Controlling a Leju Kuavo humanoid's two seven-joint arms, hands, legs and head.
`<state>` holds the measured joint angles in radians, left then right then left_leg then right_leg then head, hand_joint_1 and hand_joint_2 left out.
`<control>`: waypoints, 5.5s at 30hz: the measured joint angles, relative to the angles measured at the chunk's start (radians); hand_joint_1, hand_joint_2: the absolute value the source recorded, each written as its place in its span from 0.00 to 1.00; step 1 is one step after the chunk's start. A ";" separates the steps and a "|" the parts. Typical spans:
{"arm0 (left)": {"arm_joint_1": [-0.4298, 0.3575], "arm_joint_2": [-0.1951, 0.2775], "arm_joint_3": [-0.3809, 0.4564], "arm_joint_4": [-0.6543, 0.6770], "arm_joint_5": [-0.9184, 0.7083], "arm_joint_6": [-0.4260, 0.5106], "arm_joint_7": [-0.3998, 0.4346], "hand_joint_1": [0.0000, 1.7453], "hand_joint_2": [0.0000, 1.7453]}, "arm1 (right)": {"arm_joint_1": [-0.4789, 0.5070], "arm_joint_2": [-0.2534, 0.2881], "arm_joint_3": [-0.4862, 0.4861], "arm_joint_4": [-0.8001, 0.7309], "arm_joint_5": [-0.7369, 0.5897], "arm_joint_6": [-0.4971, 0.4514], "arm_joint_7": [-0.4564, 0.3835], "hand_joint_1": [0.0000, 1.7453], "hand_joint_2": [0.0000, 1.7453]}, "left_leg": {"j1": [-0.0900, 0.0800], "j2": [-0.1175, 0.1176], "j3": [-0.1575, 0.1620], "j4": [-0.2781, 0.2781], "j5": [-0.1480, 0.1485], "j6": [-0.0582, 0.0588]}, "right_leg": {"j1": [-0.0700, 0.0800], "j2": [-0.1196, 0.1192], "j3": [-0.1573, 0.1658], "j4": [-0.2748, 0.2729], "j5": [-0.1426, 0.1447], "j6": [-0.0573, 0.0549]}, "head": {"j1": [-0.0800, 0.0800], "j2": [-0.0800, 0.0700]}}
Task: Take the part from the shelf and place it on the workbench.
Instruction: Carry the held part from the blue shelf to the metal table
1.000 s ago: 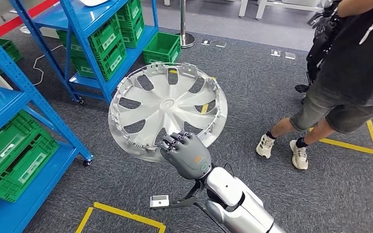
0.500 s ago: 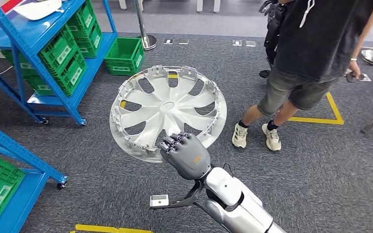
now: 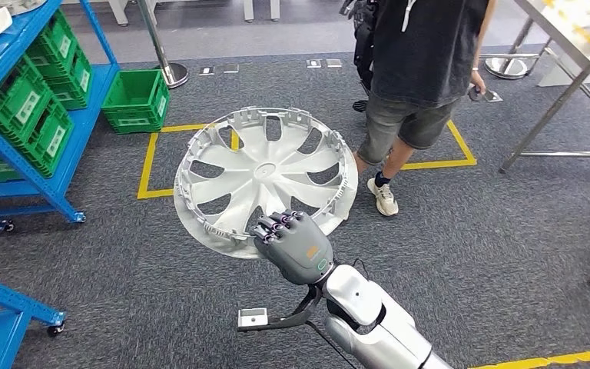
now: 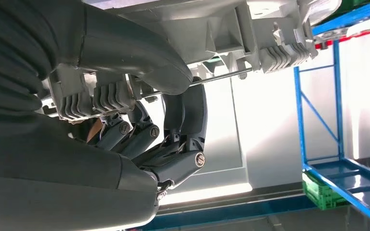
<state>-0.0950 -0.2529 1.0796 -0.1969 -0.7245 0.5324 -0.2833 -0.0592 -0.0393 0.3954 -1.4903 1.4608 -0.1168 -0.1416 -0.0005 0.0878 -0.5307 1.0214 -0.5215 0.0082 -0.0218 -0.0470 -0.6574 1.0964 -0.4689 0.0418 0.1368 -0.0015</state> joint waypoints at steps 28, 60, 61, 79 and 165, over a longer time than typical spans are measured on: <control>-0.002 -0.001 0.005 0.000 0.006 -0.011 -0.004 0.00 1.00 | 0.006 0.004 0.001 0.012 -0.006 -0.010 0.004 1.00 1.00 | -0.001 -0.055 -0.011 -0.006 0.016 0.016 | 0.005 0.059 -0.121 0.207 -0.084 -0.005 | -0.007 0.000; -0.003 0.007 0.024 -0.001 0.027 -0.034 -0.026 0.00 1.00 | -0.012 0.007 0.006 0.037 -0.019 -0.008 0.001 1.00 1.00 | -0.004 -0.039 -0.014 -0.001 0.014 0.017 | 0.005 0.051 -0.102 0.195 -0.072 0.000 | -0.018 0.000; -0.004 0.007 0.025 -0.001 0.030 -0.037 -0.027 0.00 1.00 | -0.013 0.007 0.007 0.040 -0.021 -0.008 0.000 1.00 1.00 | -0.004 -0.025 -0.014 0.001 0.012 0.015 | 0.005 0.042 -0.069 0.141 -0.046 -0.001 | -0.018 0.000; -0.009 0.011 0.062 -0.002 0.075 -0.046 -0.024 0.00 1.00 | -0.062 0.040 0.009 0.070 -0.038 -0.008 0.004 1.00 1.00 | 0.008 -0.164 -0.040 0.046 0.007 -0.032 | 0.004 0.150 0.029 -0.057 0.023 -0.047 | -0.030 0.000; -0.013 0.010 0.083 -0.005 0.039 -0.006 -0.115 0.00 1.00 | -0.149 0.053 -0.150 0.165 -0.308 -0.187 -0.104 1.00 1.00 | 0.000 -0.106 -0.081 0.051 0.027 -0.005 | -0.013 0.087 0.032 -0.017 -0.029 -0.020 | -0.031 0.000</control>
<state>-0.1083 -0.2428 1.1622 -0.2016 -0.6851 0.5263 -0.3985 -0.2077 0.0140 0.2457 -1.3251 1.1527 -0.3036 -0.2460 -0.0005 -0.0184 -0.6116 1.0722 -0.4943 0.0034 -0.0344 0.0403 -0.6259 1.0797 -0.4978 0.0217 0.1062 -0.0015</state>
